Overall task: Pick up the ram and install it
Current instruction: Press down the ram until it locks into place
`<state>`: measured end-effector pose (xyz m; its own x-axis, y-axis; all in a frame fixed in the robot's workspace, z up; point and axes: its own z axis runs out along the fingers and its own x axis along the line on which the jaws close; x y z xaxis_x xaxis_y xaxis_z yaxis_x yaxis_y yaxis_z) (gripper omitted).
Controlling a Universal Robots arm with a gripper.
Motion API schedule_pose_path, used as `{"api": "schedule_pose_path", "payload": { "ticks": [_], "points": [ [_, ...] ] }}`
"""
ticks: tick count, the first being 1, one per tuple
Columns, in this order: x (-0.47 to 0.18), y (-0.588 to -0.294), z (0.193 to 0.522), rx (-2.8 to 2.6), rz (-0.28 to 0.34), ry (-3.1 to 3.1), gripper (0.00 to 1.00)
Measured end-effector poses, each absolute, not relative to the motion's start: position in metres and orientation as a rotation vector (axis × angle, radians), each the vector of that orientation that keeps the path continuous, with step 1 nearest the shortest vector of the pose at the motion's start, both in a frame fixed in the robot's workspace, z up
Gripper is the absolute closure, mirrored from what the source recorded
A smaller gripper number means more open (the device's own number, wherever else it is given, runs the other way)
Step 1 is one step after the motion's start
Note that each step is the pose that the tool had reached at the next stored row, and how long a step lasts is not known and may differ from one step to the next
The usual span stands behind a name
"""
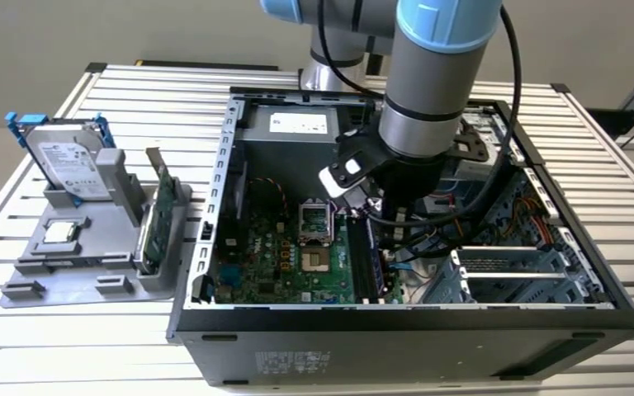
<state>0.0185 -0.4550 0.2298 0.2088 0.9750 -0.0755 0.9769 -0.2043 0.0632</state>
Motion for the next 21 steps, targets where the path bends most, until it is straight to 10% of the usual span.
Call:
{"api": "schedule_pose_path", "payload": {
  "ticks": [21],
  "points": [
    [0.0104,-0.4548,0.2291,2.187,-0.016,2.117,1.00]
  ]
}}
